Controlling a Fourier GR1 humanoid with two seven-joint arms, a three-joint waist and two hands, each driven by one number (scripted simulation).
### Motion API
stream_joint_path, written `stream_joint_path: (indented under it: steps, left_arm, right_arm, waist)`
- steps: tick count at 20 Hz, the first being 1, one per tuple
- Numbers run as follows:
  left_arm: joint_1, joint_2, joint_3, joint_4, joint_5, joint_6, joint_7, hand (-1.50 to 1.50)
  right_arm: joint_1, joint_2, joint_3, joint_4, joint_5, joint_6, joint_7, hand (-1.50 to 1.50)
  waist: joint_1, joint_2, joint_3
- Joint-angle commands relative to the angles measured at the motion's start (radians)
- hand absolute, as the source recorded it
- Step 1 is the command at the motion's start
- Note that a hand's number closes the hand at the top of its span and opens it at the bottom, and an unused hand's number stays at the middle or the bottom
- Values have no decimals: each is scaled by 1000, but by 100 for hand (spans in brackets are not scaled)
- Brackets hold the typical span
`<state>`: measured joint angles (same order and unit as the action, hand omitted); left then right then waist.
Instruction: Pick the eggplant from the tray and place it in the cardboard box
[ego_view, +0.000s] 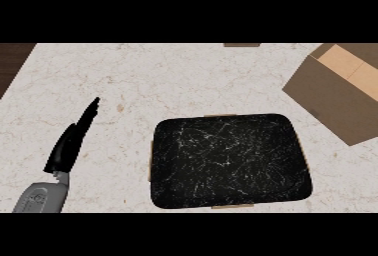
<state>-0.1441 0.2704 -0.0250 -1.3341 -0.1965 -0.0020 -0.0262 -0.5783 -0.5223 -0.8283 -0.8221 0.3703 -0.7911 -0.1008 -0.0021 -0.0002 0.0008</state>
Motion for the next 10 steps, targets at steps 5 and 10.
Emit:
stream_joint_path:
  steps: [5,10]
  left_arm:
    - [-27,-40,14,51,-42,20,-30,0]
    - [-11,-22,35,14,-27,-24,-4,0]
  right_arm:
    - [204,34,27,-167,-134,32,-28,-150]
    - [289,5,14,-162,-196,77,-71,-150]
  waist:
    - [-2,-1,-1]
    - [2,1,0]
